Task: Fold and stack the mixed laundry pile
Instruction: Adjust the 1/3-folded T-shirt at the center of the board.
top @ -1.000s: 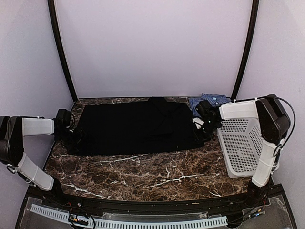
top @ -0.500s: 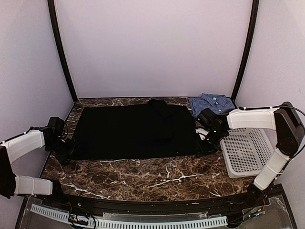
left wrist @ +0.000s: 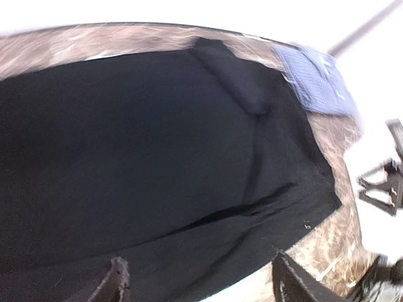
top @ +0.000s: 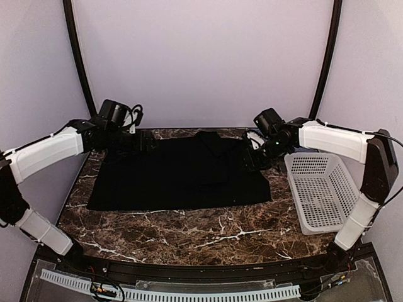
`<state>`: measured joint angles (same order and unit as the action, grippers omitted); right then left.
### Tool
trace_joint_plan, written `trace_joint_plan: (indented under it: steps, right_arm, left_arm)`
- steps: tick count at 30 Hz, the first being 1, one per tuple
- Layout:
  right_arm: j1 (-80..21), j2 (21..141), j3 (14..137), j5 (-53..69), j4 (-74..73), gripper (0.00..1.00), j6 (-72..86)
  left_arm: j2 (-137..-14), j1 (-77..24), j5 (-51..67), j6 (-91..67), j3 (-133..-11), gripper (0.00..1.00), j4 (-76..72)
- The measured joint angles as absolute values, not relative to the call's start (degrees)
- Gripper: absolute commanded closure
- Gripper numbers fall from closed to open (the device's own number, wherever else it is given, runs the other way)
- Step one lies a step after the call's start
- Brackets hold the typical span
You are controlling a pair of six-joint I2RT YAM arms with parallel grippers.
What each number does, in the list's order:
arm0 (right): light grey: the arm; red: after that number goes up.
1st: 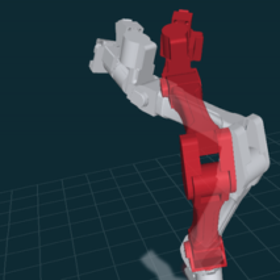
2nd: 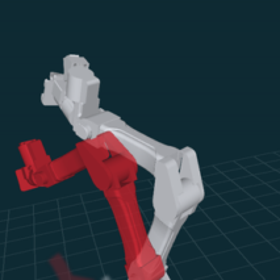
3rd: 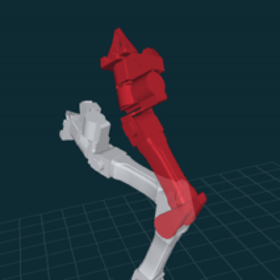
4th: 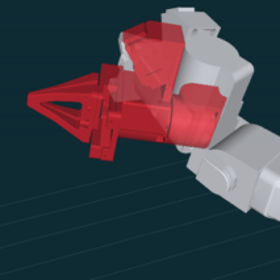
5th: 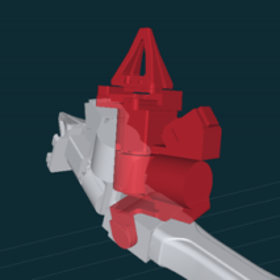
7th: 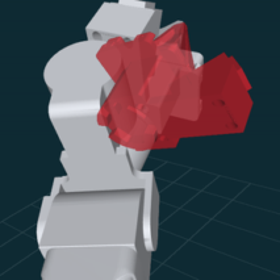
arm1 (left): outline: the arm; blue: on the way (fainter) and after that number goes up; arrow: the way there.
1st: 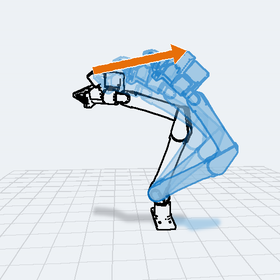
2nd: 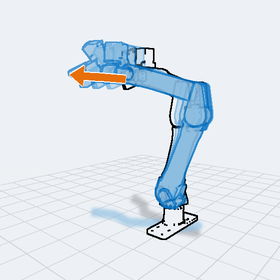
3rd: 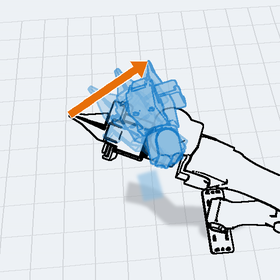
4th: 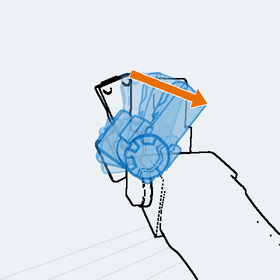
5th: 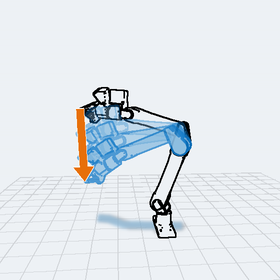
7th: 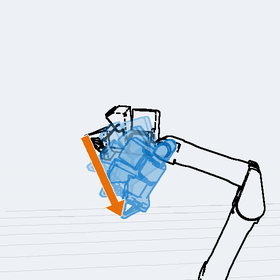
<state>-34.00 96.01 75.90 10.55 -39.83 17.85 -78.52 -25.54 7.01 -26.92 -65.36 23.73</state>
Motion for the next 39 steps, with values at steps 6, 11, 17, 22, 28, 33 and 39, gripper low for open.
trace_joint_plan:
  steps: [6,11,17,22,28,33,39]
  right_arm:
    - [-31.8,96.9,73.7,14.7,-36.9,0.65,18.1]
    - [-28.6,96.3,66.3,19.3,-33.7,0.67,19.9]
    - [-27.4,96.1,62.8,21.9,-31.3,0.67,21.3]
    - [-27.3,96.1,62.5,23.0,-29.5,0.68,21.7]
    - [-27.3,96.1,61.2,23.7,-28.1,0.68,21.8]
    - [-27.3,96.1,60.3,23.8,-28.0,0.68,21.8]
    - [-27.1,96.1,59.9,23.8,-27.8,0.68,21.8]
  left_arm:
    - [-99.7,-38.5,9.0,-11.1,-83.2,0.46,20.1]
    - [-113.4,-45.4,12.3,-0.6,-92.6,0.50,19.9]
    - [-121.9,-48.3,14.6,6.2,-98.2,0.50,20.1]
    - [-125.4,-49.3,14.1,9.5,-100.7,0.47,20.0]
    - [-129.7,-49.7,12.8,11.4,-104.8,0.49,20.1]
    - [-133.6,-49.7,11.6,12.7,-108.8,0.57,20.3]
    - [-135.5,-49.7,8.3,14.0,-109.0,0.86,20.6]
